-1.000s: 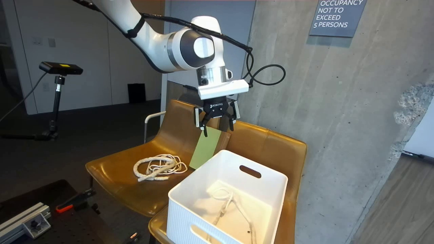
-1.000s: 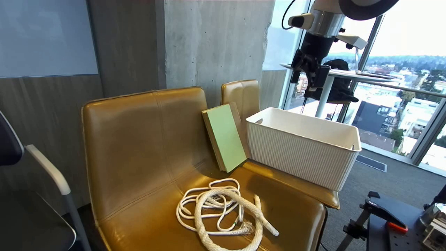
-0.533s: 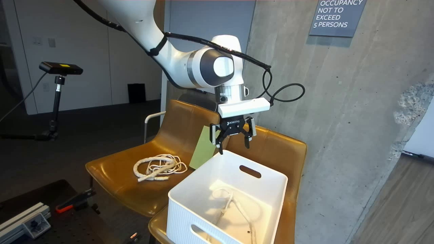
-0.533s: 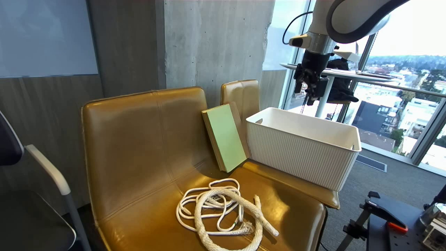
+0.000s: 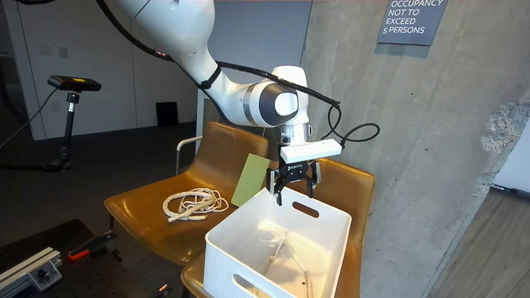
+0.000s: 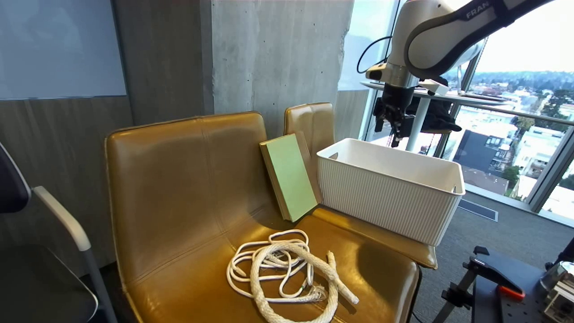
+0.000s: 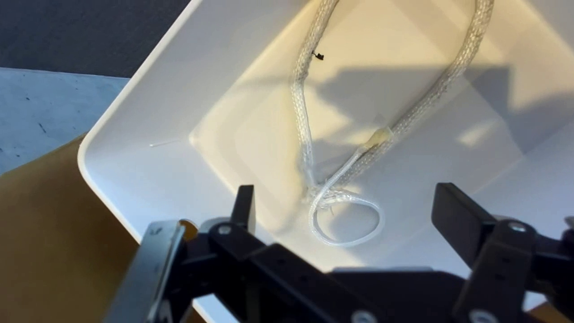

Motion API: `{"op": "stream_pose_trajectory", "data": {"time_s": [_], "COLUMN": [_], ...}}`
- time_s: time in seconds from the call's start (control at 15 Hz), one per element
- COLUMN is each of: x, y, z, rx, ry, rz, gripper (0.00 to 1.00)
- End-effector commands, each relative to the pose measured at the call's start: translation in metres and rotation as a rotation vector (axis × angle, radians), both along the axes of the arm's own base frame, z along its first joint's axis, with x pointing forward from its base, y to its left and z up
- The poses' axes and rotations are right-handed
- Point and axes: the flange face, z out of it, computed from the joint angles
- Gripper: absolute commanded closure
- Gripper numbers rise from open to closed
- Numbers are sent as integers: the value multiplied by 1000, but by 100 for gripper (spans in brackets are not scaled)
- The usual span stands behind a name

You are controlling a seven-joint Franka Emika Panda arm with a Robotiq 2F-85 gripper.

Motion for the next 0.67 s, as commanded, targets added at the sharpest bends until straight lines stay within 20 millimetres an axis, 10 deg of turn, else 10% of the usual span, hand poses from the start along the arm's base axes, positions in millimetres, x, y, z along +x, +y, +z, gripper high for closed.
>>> {"op": "stream_pose_trajectory", "data": {"time_s": [0.0,0.6], "x": [12,12], "y": [-12,1], "z": [-11,-85], "rx": [16,26], "ry": [-1,31], "rz": [29,112], "gripper": [0,0]}}
